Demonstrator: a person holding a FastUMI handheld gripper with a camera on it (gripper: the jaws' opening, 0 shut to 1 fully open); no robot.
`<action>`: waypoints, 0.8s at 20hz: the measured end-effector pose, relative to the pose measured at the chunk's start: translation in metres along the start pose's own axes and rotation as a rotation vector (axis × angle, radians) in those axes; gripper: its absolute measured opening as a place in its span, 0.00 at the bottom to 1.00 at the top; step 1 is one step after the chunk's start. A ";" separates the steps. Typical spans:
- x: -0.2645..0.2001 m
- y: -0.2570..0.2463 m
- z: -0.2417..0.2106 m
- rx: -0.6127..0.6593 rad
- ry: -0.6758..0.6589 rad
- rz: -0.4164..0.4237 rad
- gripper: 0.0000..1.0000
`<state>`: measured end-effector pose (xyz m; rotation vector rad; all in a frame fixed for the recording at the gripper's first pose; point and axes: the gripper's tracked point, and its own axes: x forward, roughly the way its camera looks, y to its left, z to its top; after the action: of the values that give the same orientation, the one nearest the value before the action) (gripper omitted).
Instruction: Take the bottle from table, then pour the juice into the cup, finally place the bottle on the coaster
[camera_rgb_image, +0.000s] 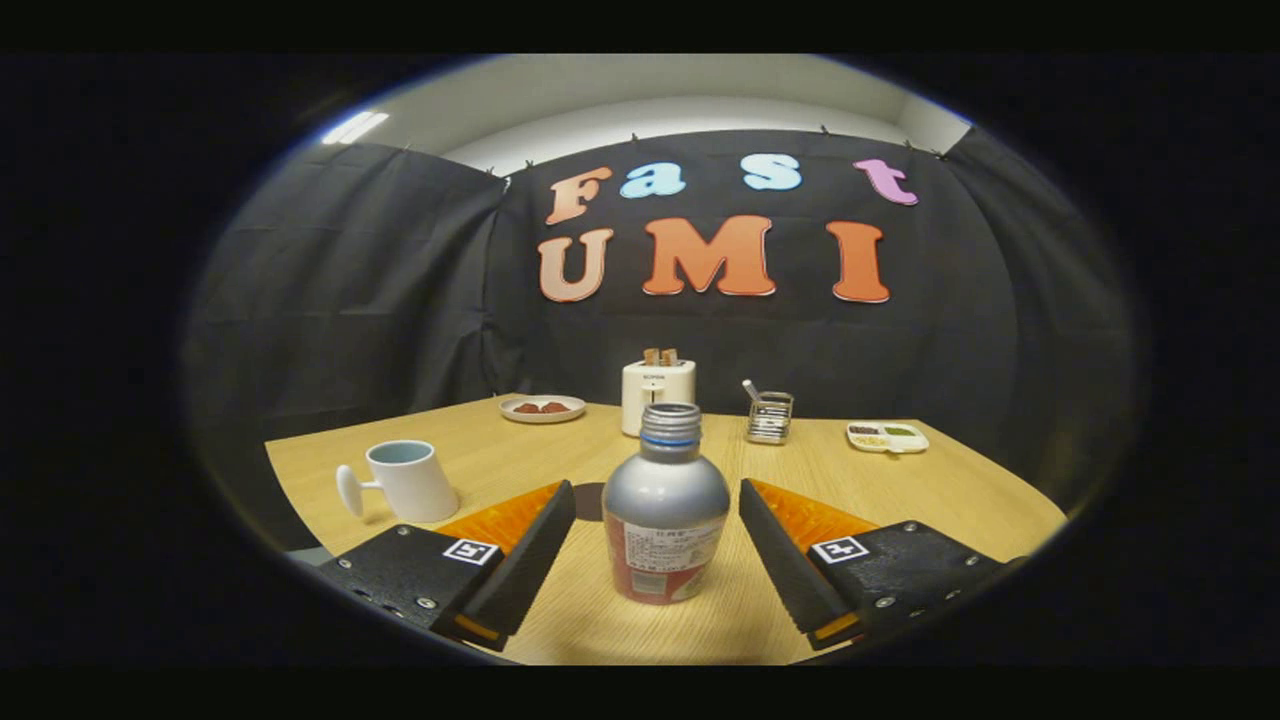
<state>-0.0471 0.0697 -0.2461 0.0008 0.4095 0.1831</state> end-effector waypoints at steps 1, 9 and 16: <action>0.001 -0.001 -0.005 0.012 0.011 -0.001 0.98; 0.011 -0.006 -0.041 0.091 0.101 0.004 0.97; 0.018 0.001 -0.049 0.063 0.135 0.009 0.79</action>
<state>-0.0509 0.0717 -0.2983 0.0525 0.5503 0.1801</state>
